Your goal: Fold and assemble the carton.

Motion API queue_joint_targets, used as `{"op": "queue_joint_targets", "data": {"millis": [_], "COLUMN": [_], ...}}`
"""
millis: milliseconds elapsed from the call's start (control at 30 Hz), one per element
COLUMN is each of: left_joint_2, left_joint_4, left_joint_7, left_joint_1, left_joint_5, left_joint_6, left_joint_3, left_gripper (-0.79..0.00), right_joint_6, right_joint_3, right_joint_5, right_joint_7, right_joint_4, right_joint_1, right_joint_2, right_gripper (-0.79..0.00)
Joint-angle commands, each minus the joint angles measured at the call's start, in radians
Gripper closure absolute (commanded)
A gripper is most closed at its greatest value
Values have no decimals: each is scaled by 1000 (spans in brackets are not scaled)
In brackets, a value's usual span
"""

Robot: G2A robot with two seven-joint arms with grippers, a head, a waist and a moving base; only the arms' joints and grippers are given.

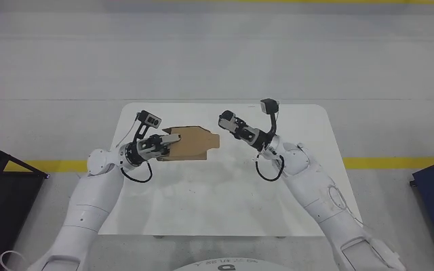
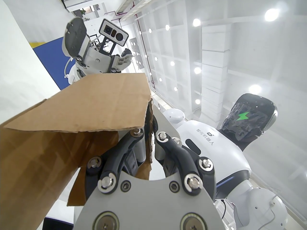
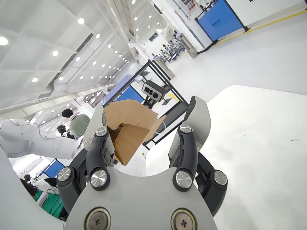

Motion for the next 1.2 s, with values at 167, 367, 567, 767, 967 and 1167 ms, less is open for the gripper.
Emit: {"op": "queue_joint_targets", "data": {"millis": [167, 367, 567, 767, 967, 1167], "left_joint_2": [-1, -1, -1, 0, 2, 4], "left_joint_4": [1, 0, -5, -11, -7, -9], "left_joint_7": [1, 3, 5, 9, 11, 4], "left_joint_1": [-1, -1, 0, 0, 4, 9], "left_joint_5": [0, 2, 9, 6, -17, -27], "left_joint_6": [-1, -3, -2, -2, -2, 3], "left_joint_3": [2, 2, 6, 0, -20, -30], "left_gripper": [0, 0, 0, 0, 0, 0], "right_joint_6": [0, -8, 44, 27, -84, -232], "right_joint_3": [-48, -62, -86, -83, -29, -12], "right_joint_5": [-116, -149, -178, -171, -78, 208], "right_joint_7": [-1, 5, -7, -41, -27, 70], "right_joint_4": [-28, -36, -27, -10, -8, -35], "right_joint_1": [-3, -5, 19, 24, -13, -46], "right_joint_2": [-7, -7, -15, -17, -1, 17], "right_gripper": [-585, -591, -597, -610, -570, -628]}}
